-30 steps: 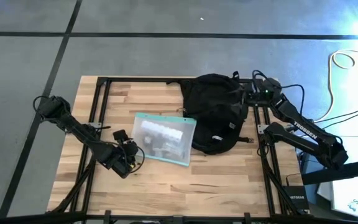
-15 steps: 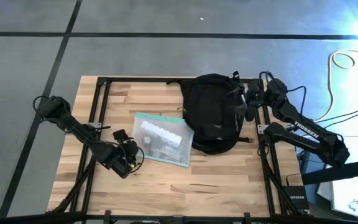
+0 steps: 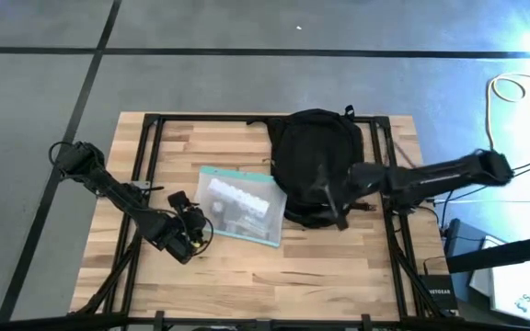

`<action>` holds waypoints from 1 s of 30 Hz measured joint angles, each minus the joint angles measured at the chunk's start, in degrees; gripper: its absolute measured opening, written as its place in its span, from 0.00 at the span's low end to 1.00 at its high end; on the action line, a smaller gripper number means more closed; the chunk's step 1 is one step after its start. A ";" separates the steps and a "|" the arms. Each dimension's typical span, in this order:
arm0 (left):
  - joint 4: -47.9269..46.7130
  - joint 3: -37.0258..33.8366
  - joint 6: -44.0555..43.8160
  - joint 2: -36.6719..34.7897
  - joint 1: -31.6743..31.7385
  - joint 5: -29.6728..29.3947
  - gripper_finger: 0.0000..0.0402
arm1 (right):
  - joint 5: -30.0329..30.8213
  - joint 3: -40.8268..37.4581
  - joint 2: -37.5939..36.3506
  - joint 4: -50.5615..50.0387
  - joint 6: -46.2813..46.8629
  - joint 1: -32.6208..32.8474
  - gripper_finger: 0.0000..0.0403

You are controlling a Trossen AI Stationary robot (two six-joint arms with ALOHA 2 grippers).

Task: Unpack backpack
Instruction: Open the transparent zipper bag

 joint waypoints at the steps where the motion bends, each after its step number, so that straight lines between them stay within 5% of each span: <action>1: 0.46 0.00 0.01 0.00 0.00 0.04 0.73 | 1.90 1.00 2.51 -0.02 -1.63 1.63 0.64; 15: 15.44 0.02 7.72 0.00 -0.34 -0.88 0.73 | 15.61 17.19 26.71 -10.80 -17.19 10.08 0.60; 23: 31.86 -0.53 20.07 -0.65 -3.20 -0.65 0.73 | 21.53 18.89 35.57 -12.57 -15.73 17.17 0.60; 30: 53.56 -7.20 29.86 -1.23 -6.20 1.90 0.68 | 26.64 18.87 42.14 -1.79 -8.44 18.71 0.60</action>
